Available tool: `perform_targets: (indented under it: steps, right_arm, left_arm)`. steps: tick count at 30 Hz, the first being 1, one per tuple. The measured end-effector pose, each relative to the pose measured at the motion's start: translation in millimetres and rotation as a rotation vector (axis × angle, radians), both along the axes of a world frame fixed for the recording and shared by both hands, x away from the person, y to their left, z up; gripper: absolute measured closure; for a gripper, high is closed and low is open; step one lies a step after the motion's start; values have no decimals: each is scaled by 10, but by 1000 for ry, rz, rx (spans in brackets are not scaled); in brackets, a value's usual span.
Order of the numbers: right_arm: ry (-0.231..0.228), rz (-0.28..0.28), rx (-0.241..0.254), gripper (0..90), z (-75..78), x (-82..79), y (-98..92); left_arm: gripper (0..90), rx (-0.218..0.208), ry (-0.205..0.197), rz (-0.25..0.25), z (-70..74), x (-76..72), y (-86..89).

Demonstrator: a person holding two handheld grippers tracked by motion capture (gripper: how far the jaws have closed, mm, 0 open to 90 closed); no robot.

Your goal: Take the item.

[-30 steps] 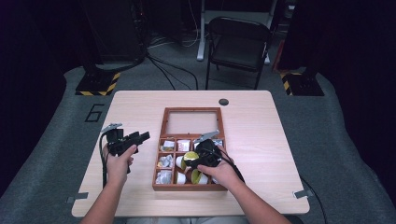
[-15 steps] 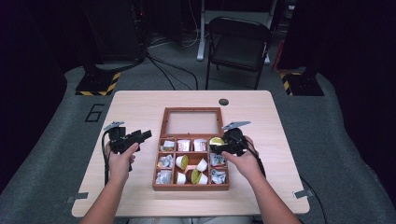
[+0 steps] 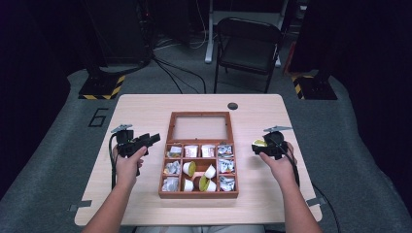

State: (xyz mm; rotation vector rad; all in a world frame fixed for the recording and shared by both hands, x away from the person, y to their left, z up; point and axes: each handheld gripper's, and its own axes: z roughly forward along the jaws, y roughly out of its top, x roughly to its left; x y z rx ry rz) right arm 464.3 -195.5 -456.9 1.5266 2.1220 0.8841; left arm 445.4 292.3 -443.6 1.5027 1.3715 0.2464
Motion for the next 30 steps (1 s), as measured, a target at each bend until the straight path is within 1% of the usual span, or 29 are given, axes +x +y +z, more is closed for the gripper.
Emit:
perform_targets:
  steps: [1,2,3,4,5,6,7,8,9,10,13,15,16,17,21,24,26,27,29,30]
  right_arm:
    - [5,-18,-5,372,-21,7,-47]
    - [8,-39,-9,373,-44,13,-92]
    - [12,-52,-11,373,-67,24,-145]
    - [17,-66,-7,372,-90,32,-192]
    - [17,-80,-8,372,-108,40,-238]
    - [20,-90,-4,373,-120,42,-283]
    - [18,-102,2,372,-134,48,-326]
    - [20,-114,6,373,-144,49,-365]
    - [30,-138,15,373,-152,46,-391]
    - [25,-143,13,373,-171,52,-429]
    - [35,-174,9,372,-221,51,-499]
    - [36,-180,16,372,-249,53,-523]
    - [32,-181,12,372,-260,56,-529]
    - [37,-187,14,372,-264,54,-526]
    - [40,-178,9,369,-300,64,-523]
    - [40,-178,8,359,-307,64,-514]
    - [41,-177,11,349,-310,65,-515]
    - [42,-178,12,343,-311,65,-516]
    - [46,-186,16,332,-302,59,-514]
    - [40,-191,14,325,-294,57,-514]
  left_arm:
    - [408,4,-2,-5,-2,6,-2]
    - [408,-3,0,-1,-6,10,-17]
    - [408,3,2,-8,-10,16,-20]
    - [409,12,4,-12,-17,18,-25]
    - [409,12,2,-14,-24,26,-34]
    - [409,10,8,-12,-25,25,-45]
    - [408,22,5,-26,-32,31,-38]
    - [409,8,9,-17,-34,31,-55]
    - [408,11,10,-16,-36,31,-58]
    - [409,12,7,-14,-39,34,-61]
    - [409,14,5,-18,-36,33,-61]
    - [409,20,3,-21,-35,32,-54]
    - [408,12,9,-15,-33,26,-61]
    - [408,16,9,-17,-33,25,-58]
    - [408,19,7,-16,-33,22,-54]
    - [408,10,9,-14,-32,20,-54]
    - [408,19,12,-19,-30,16,-40]
    - [408,10,11,-10,-30,17,-47]
    - [408,10,10,-10,-30,17,-46]
    - [408,10,10,-10,-30,17,-47]
